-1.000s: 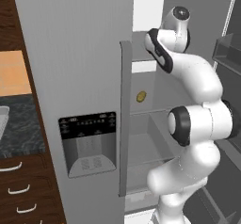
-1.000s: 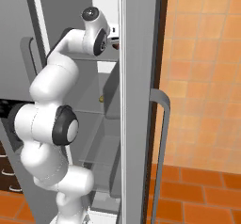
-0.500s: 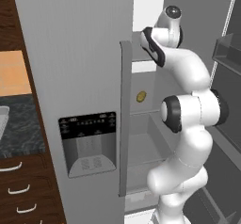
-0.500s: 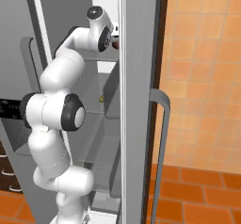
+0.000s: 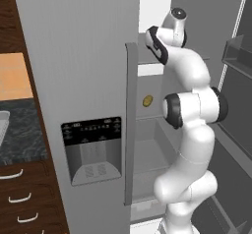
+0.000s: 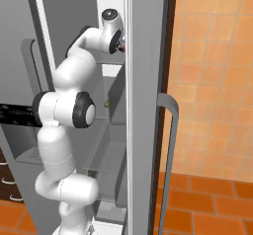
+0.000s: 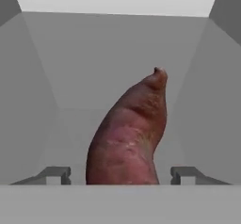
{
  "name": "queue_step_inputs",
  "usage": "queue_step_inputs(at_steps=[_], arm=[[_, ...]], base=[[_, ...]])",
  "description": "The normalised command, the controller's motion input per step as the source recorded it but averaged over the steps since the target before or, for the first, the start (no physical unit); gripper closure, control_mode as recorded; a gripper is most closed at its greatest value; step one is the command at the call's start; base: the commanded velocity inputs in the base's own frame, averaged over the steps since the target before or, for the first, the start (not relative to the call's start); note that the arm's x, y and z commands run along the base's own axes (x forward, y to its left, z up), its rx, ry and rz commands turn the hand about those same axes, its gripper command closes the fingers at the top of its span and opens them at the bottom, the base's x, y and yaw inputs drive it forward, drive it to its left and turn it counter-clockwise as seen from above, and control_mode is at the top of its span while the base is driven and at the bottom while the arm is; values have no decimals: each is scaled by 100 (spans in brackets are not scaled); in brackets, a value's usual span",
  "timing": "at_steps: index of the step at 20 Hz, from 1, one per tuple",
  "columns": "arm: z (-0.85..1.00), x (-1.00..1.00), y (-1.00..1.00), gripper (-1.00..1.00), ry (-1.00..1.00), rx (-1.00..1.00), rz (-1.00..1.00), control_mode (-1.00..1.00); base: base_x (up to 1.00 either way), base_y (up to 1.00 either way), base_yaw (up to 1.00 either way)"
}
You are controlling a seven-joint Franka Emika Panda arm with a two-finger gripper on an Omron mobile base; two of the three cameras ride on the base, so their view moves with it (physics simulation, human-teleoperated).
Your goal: Place one potato and one chicken drumstick in each tupperware on the nearby counter, to pack two identical lunches.
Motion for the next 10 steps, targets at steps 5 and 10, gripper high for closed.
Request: queue_step_inputs(at_steps=[5,10], arm=[[-98,2,24,100,9,1,9,-100],[-34,-9,-2,100,0,1,11,-100]], base=[[0,0,0],[0,0,0]])
